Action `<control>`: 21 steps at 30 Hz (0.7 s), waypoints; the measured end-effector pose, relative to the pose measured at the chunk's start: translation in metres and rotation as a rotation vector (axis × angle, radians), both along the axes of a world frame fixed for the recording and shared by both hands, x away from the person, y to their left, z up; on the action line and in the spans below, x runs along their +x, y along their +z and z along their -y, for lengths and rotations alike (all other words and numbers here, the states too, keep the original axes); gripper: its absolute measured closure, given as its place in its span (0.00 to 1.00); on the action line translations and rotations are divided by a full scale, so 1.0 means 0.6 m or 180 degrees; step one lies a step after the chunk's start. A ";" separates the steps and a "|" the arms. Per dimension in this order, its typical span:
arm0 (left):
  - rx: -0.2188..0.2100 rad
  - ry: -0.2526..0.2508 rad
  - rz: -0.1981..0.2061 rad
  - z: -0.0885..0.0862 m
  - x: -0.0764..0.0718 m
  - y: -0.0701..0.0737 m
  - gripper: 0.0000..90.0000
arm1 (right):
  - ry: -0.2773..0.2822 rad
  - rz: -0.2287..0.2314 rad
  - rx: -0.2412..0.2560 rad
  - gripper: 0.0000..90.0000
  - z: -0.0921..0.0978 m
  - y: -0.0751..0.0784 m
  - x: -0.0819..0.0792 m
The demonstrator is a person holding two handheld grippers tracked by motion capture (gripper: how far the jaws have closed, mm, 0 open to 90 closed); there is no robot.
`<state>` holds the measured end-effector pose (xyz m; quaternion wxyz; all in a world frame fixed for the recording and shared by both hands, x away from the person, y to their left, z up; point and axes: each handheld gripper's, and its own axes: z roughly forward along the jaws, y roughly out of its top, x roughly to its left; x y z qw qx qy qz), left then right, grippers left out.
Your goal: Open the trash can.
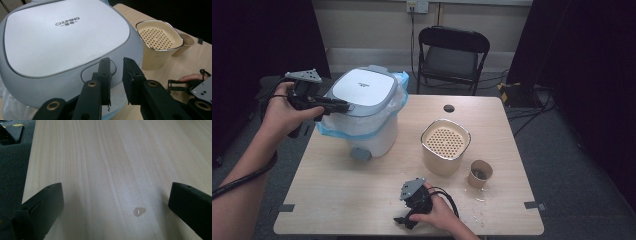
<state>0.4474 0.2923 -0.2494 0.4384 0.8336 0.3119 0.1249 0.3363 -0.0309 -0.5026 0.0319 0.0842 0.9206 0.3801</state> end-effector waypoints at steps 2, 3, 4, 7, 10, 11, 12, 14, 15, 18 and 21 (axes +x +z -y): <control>0.0027 0.0059 -0.0002 -0.002 0.003 0.002 0.90 | 0.0002 -0.0002 0.0002 0.00 0.000 0.000 0.000; 0.0021 0.0113 -0.0014 -0.002 0.006 0.003 0.91 | 0.0003 -0.0001 0.0002 0.00 0.000 0.000 0.000; 0.0019 0.0113 -0.0020 -0.002 0.008 0.003 0.91 | -0.0001 0.0000 0.0001 0.00 0.000 0.000 0.000; 0.0084 0.0138 -0.0029 0.001 0.012 0.002 0.93 | -0.0001 0.0001 0.0001 0.00 0.000 0.000 0.000; 0.0064 0.0165 -0.0033 0.002 0.016 0.001 0.94 | 0.0002 -0.0001 0.0002 0.00 0.000 0.000 0.000; 0.0060 0.0139 -0.0041 0.004 0.018 -0.003 0.94 | -0.0001 0.0000 0.0001 0.00 0.000 0.000 0.000; 0.0084 0.0134 -0.0046 0.005 0.020 -0.005 0.94 | 0.0002 -0.0001 0.0002 0.00 0.000 0.000 0.000; 0.0079 0.0143 -0.0037 0.006 0.020 -0.006 0.95 | 0.0000 0.0000 0.0001 0.00 0.000 0.000 0.000; 0.0066 0.0138 -0.0037 0.005 0.021 -0.006 0.96 | 0.0003 -0.0001 0.0002 0.00 0.000 0.000 0.000; 0.0079 0.0139 -0.0039 0.004 0.022 -0.006 0.98 | 0.0001 0.0001 0.0001 0.00 0.000 0.000 0.000; 0.0056 0.0154 -0.0053 0.003 0.023 -0.007 1.00 | 0.0000 0.0001 0.0001 0.00 0.000 0.000 0.000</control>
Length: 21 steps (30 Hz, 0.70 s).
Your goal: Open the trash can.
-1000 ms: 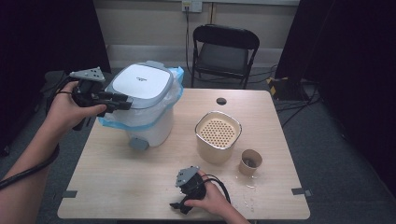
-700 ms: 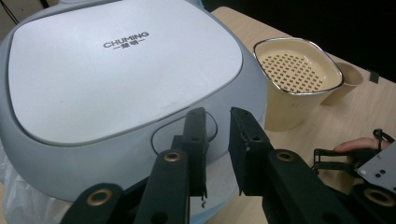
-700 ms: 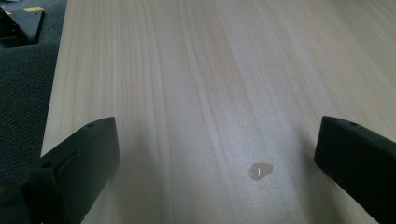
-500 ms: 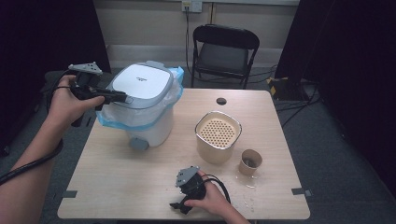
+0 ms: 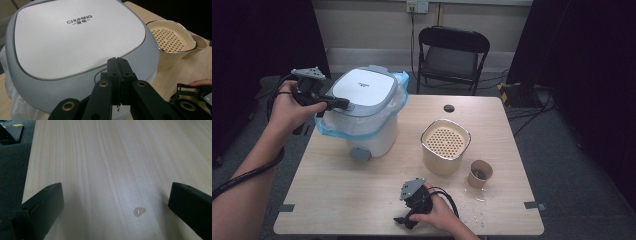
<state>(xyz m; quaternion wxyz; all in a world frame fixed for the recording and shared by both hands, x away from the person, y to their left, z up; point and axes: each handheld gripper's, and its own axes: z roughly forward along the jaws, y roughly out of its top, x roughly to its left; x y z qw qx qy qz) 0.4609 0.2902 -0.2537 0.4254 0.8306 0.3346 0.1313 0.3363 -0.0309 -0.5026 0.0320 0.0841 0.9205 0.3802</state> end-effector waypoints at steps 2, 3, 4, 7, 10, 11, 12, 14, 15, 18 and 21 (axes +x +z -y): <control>-0.0033 0.0011 -0.0032 -0.001 0.001 -0.001 1.00 | 0.0001 0.0000 0.0000 0.00 0.000 0.000 0.000; -0.0031 0.0004 -0.0033 -0.002 0.001 -0.001 1.00 | 0.0000 0.0000 0.0000 0.00 0.000 0.000 0.000; -0.0041 0.0016 -0.0044 -0.002 0.001 -0.002 1.00 | 0.0004 -0.0002 0.0000 0.00 0.000 0.000 0.000; -0.0066 0.0021 -0.0058 -0.003 0.000 -0.003 1.00 | 0.0000 0.0000 -0.0001 0.00 0.000 0.000 0.000; -0.0069 0.0015 -0.0072 -0.004 -0.001 -0.004 1.00 | 0.0002 0.0002 -0.0001 0.00 0.000 0.000 0.000; -0.0064 0.0008 -0.0072 -0.004 -0.002 -0.004 1.00 | 0.0001 0.0002 -0.0002 0.00 0.000 0.000 0.000; -0.0065 0.0001 -0.0075 -0.005 -0.002 -0.004 1.00 | 0.0001 0.0002 -0.0002 0.00 0.000 0.000 0.000; -0.0071 -0.0011 -0.0080 -0.005 -0.003 -0.005 1.00 | 0.0002 0.0001 -0.0002 0.00 0.000 0.000 0.000; -0.0064 -0.0011 -0.0087 -0.005 -0.003 -0.005 1.00 | 0.0001 0.0000 -0.0002 0.00 0.000 0.000 0.000; -0.0083 -0.0003 -0.0105 -0.006 -0.004 -0.007 1.00 | 0.0001 -0.0002 -0.0003 0.00 0.000 0.000 0.000; -0.0079 -0.0019 -0.0087 -0.007 -0.005 -0.007 1.00 | 0.0000 -0.0002 -0.0003 0.00 0.000 0.000 0.000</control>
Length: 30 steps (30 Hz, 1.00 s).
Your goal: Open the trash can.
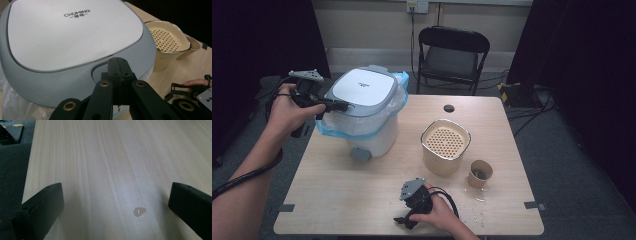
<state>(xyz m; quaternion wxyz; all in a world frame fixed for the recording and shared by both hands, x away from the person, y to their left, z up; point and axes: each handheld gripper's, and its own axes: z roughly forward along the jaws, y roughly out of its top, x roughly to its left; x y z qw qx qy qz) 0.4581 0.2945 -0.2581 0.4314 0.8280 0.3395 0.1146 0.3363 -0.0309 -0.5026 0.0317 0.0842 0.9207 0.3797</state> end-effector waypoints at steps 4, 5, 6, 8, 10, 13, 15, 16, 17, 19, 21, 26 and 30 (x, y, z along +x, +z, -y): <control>-0.0062 0.0039 -0.0046 0.001 0.000 -0.002 1.00 | 0.0004 -0.0001 0.0002 0.00 0.000 0.000 0.000; -0.0061 0.0052 -0.0051 0.001 0.000 -0.002 1.00 | 0.0004 0.0000 0.0001 0.00 0.000 0.000 0.000; -0.0073 0.0042 -0.0039 0.000 0.000 -0.002 1.00 | 0.0001 0.0001 0.0001 0.00 0.000 0.000 0.000; -0.0146 0.0063 -0.0053 -0.003 -0.001 -0.006 1.00 | 0.0000 0.0001 0.0001 0.00 0.000 0.000 0.000; -0.0178 0.0077 -0.0037 -0.004 -0.002 -0.008 1.00 | 0.0000 -0.0001 0.0001 0.00 0.000 0.000 0.000; -0.0175 0.0068 -0.0036 -0.004 -0.003 -0.007 1.00 | 0.0001 0.0016 0.0007 0.00 0.000 0.000 0.001; -0.0213 0.0063 -0.0026 -0.005 -0.002 -0.004 1.00 | 0.0006 0.0015 0.0009 0.00 0.000 0.000 0.001; -0.0166 0.0085 -0.0032 -0.005 -0.002 -0.002 1.00 | 0.0000 0.0000 0.0003 0.00 0.000 0.000 0.000; -0.0219 0.0092 -0.0032 -0.005 -0.002 -0.001 1.00 | 0.0002 -0.0001 -0.0002 0.00 0.000 0.000 0.000; -0.0178 0.0085 0.0005 -0.004 -0.003 0.005 1.00 | 0.0002 -0.0004 -0.0001 0.00 0.000 0.000 0.000; -0.0182 0.0069 0.0035 -0.005 -0.003 0.008 1.00 | 0.0000 0.0003 0.0001 0.00 0.000 0.000 0.000; -0.0199 0.0016 0.0024 -0.006 -0.012 0.013 0.95 | -0.0001 -0.0003 0.0001 0.00 0.000 0.000 0.000; -0.0161 -0.0025 0.0021 -0.003 -0.023 0.011 0.86 | 0.0007 0.0015 0.0008 0.00 0.000 0.000 0.001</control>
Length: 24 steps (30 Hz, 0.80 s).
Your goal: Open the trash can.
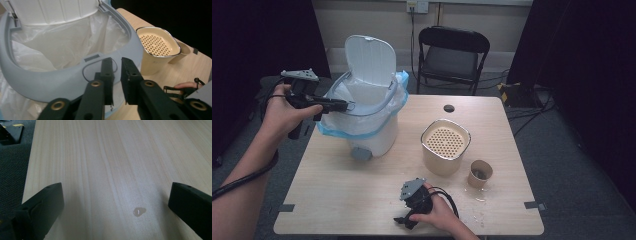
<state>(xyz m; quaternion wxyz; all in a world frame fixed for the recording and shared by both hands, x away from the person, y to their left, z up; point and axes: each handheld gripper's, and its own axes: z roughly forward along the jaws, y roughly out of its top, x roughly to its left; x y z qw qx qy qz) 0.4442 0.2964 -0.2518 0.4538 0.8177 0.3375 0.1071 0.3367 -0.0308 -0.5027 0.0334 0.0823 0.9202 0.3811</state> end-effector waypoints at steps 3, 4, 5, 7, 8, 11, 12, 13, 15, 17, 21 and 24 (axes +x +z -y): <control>0.0014 -0.0026 0.0006 0.002 -0.007 -0.004 0.78 | 0.0011 -0.0002 -0.0001 0.00 0.000 0.000 0.000; 0.0017 -0.0010 -0.0004 0.003 -0.009 -0.005 0.75 | 0.0026 -0.0005 0.0001 0.00 0.000 0.000 0.001; 0.0034 -0.0027 0.0014 0.003 -0.010 -0.006 0.73 | 0.0045 -0.0003 -0.0004 0.00 0.001 0.000 0.002; 0.0042 -0.0045 -0.0002 0.006 -0.014 -0.009 0.69 | 0.0090 0.0001 -0.0007 0.00 0.002 0.000 0.004; 0.0031 -0.0056 0.0007 0.008 -0.016 -0.011 0.67 | 0.0105 0.0000 -0.0007 0.00 0.002 0.000 0.005; 0.0051 -0.0086 0.0017 0.014 -0.021 -0.016 0.60 | 0.0100 -0.0011 -0.0002 0.00 0.002 0.000 0.004; 0.0051 -0.0086 0.0017 0.014 -0.021 -0.016 0.59 | 0.0100 -0.0011 -0.0002 0.00 0.002 0.000 0.004; 0.0040 -0.0097 0.0004 0.018 -0.024 -0.021 0.55 | 0.0079 -0.0004 -0.0001 0.00 0.001 0.000 0.005; 0.0026 -0.0114 -0.0009 0.021 -0.028 -0.027 0.52 | 0.0069 -0.0004 0.0002 0.00 0.001 0.000 0.005; 0.0036 -0.0124 -0.0003 0.022 -0.029 -0.030 0.48 | 0.0065 -0.0007 0.0006 0.00 0.000 0.000 0.005; -0.0066 -0.0142 -0.0035 0.024 -0.037 -0.048 0.43 | 0.0116 0.0000 0.0005 0.00 0.001 0.000 0.007; -0.0049 -0.0107 -0.0063 0.023 -0.042 -0.058 0.36 | 0.0134 -0.0009 0.0006 0.01 0.003 0.001 0.008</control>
